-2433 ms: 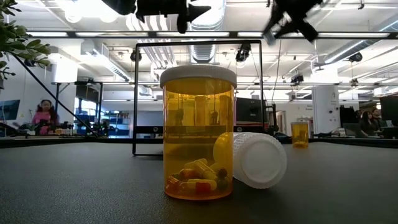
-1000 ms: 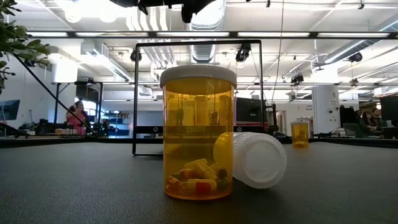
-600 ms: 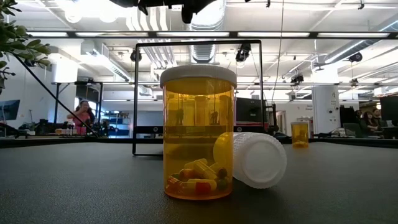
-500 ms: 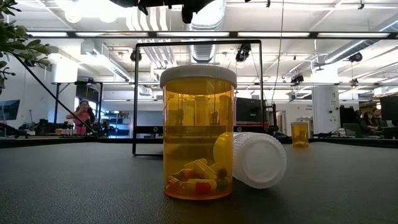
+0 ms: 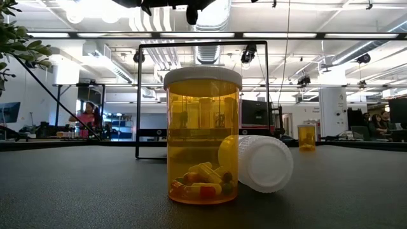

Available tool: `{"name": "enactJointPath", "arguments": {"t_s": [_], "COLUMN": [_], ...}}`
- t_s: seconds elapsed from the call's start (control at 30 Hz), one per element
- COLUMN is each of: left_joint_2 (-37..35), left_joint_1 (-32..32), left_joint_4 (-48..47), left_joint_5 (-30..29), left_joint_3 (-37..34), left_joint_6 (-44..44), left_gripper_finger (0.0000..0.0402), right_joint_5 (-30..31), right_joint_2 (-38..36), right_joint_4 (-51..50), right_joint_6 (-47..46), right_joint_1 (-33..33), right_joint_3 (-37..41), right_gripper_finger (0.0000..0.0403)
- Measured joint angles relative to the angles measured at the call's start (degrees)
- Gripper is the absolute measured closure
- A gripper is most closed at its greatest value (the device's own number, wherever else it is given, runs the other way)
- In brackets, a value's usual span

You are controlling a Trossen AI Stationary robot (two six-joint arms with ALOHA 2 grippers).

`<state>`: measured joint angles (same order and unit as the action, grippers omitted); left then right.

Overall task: Pick and place medicine bottles onto shelf by color
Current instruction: Put the top blue pill bottle on the shelf aligned with the other blue pill bottle

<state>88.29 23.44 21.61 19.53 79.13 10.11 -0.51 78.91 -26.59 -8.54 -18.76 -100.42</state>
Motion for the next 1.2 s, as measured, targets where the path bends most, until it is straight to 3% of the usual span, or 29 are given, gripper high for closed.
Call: {"name": "enactJointPath", "arguments": {"t_s": [0.2, 0.4, 0.63, 0.8, 0.93, 1.2], "left_joint_2": [0.1, 0.0, 0.0, 0.0, 0.0, 0.0], "left_joint_1": [0.0, 0.1, 0.1, 0.0, -0.6, -6.3], "left_joint_4": [-0.3, -3.2, -16.7, -26.4, -32.6, -37.6], "left_joint_5": [0.5, 1.0, 1.6, 7.2, 13.2, 14.2], "left_joint_3": [0.0, 0.0, 0.0, 0.0, 0.0, 0.0], "left_joint_6": [0.0, -0.1, -0.1, -0.2, -3.2, -6.6], "left_gripper_finger": [0.0315, 0.0313, 0.0313, 0.0313, 0.0313, 0.0313], "right_joint_5": [-0.2, -0.1, 0.0, -0.3, -6.7, -18.1], "right_joint_2": [-0.5, -2.6, -2.0, 0.0, 1.3, 4.5], "right_joint_4": [-2.0, -12.3, -30.7, -40.6, -45.5, -46.9], "right_joint_6": [-0.4, -0.6, -0.6, -2.4, -3.4, 5.3], "right_joint_1": [0.0, 0.0, 0.0, 0.0, 0.0, 0.6], "right_joint_3": [0.0, -0.9, -9.1, -12.9, -12.6, -12.0], "right_gripper_finger": [0.0298, 0.0246, 0.0180, 0.0159, 0.0156, 0.0156]}}
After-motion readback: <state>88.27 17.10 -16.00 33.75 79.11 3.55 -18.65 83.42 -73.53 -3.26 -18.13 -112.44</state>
